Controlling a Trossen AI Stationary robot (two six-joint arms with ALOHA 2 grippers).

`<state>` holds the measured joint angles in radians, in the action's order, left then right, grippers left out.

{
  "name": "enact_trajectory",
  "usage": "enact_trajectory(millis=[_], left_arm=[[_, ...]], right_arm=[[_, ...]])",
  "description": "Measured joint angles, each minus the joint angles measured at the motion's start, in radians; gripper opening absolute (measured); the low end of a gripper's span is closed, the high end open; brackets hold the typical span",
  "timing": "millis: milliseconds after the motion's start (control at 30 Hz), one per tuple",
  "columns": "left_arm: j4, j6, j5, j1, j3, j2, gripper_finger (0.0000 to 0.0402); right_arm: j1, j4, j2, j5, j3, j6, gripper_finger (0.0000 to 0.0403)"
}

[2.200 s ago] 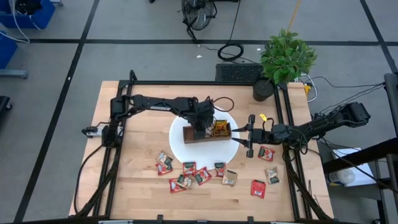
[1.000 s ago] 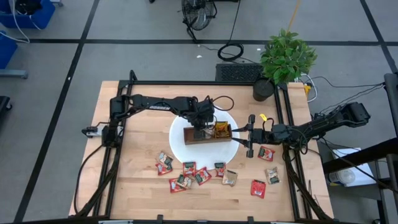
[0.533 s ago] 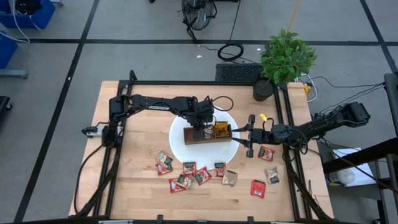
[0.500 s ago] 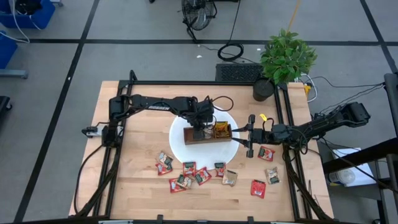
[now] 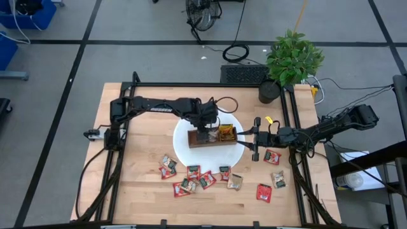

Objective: Pick & Place Tea
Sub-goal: Put the brown tea bag into the middle section of the wooden organizer

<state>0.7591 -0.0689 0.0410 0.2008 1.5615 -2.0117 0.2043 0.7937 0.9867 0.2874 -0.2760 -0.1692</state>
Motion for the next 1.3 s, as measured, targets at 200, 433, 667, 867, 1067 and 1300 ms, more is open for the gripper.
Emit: enact_trajectory(millis=[200, 433, 667, 867, 1067, 1300], left_arm=[[-0.006, -0.007, 0.0, -0.003, 0.002, 0.022, 0.0231], [0.01, 0.029, 0.012, -0.006, 0.0, 0.094, 0.0241], [-0.158, -0.059, 0.06, -0.087, -0.073, 0.281, 0.0243], [-0.387, -0.07, 0.082, -0.168, -0.245, 0.43, 0.025], [-0.324, -0.004, 0.066, -0.213, -0.319, 0.508, 0.0251], [-0.434, -0.124, 0.064, -0.26, -0.316, 0.555, 0.0249]], right_arm=[[0.0, 0.001, 0.0, 0.001, 0.0, 0.0, 0.013], [0.013, -0.052, -0.018, 0.018, -0.001, 0.025, 0.013], [0.125, -0.308, -0.076, 0.197, -0.055, 0.087, 0.0157], [0.228, -0.46, -0.084, 0.116, -0.069, 0.299, 0.0208], [0.27, -1.09, -0.07, -0.149, -0.232, 0.939, 0.0228], [0.319, -1.584, -0.017, -0.497, -0.331, 1.5, 0.0216]])
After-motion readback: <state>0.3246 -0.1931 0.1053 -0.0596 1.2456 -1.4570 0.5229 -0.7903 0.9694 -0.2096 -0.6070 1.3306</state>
